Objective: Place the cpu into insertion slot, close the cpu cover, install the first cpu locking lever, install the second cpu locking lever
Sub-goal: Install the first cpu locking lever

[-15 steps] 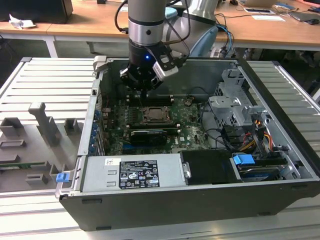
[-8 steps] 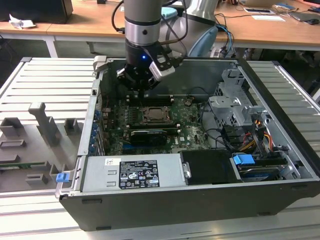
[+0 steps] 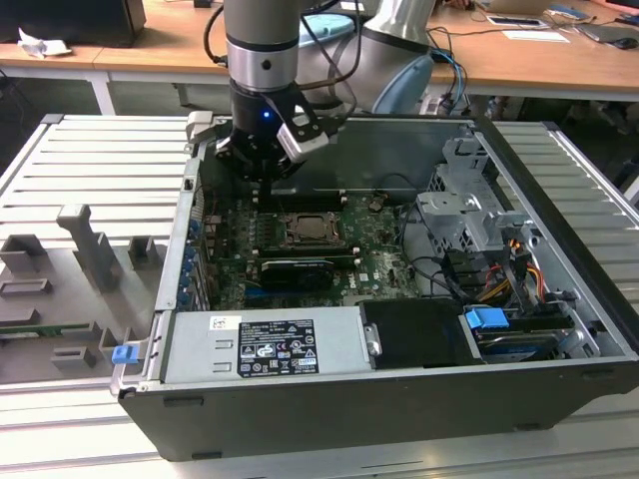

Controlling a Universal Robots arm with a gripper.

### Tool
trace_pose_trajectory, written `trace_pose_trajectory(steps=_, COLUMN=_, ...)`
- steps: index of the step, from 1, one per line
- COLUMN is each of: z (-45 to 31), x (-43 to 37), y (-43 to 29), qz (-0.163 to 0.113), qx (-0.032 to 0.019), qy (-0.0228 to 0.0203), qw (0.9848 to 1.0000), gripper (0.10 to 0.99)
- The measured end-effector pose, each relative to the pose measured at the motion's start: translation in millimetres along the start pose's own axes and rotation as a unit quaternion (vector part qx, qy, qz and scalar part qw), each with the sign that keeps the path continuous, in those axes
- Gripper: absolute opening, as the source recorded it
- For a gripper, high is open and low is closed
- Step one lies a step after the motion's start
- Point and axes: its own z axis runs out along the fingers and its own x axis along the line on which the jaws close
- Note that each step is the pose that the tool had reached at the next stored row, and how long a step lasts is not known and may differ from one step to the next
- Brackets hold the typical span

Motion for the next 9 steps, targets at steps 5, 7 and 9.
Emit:
trace_pose_trajectory(steps=5, z=2.6, x=0.6, y=9.7, qz=0.0, qx=0.0, qy=0.0, qw=1.0, gripper=0.106)
trace_pose_trajectory(steps=7, z=3.8, x=0.2, y=14.3, qz=0.0, qx=0.0, qy=0.0, qw=1.0, gripper=0.106)
trace_pose_trajectory(steps=9, z=5.7, x=-0.4, y=22.0, qz=0.0, qx=0.0, qy=0.0, qw=1.0, gripper=0.106)
